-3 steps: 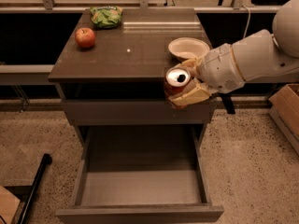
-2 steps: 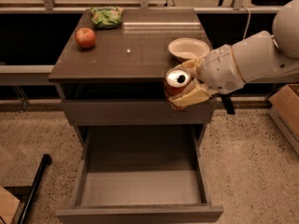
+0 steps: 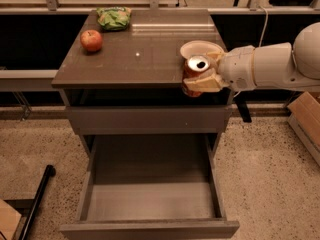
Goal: Pick coke can from middle drawer and place on counter
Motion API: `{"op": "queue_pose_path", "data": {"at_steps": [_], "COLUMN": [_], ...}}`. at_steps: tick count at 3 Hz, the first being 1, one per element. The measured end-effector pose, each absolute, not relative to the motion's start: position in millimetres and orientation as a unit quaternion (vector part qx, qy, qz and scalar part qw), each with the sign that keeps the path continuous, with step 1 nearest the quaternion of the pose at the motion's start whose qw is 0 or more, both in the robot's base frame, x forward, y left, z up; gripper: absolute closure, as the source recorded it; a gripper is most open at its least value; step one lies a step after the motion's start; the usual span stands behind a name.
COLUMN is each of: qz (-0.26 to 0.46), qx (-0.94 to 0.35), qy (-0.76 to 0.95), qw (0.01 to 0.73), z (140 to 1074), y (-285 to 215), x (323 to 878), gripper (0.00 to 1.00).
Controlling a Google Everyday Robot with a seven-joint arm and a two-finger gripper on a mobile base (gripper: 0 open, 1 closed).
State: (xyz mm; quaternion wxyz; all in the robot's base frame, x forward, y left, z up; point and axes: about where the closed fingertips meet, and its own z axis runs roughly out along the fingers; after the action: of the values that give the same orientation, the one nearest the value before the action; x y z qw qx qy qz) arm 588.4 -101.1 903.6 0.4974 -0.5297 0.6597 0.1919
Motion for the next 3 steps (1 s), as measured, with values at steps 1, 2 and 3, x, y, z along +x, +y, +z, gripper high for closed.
{"op": "queue_pose_path", "data": {"at_steps": [1,2,3], "qz": [0.205,0.226,0.241], "qx": [-0.476,-0.451,-0.449], "qy": [0.664,0.658,0.656], "qw": [0.540,0.559,0.557], "z": [906.9,907.3,905.5], "y": [-103.9,-97.2,-82.2], "x": [630.3,664.9,698.5], "gripper": [1.00,1.00,1.00]}}
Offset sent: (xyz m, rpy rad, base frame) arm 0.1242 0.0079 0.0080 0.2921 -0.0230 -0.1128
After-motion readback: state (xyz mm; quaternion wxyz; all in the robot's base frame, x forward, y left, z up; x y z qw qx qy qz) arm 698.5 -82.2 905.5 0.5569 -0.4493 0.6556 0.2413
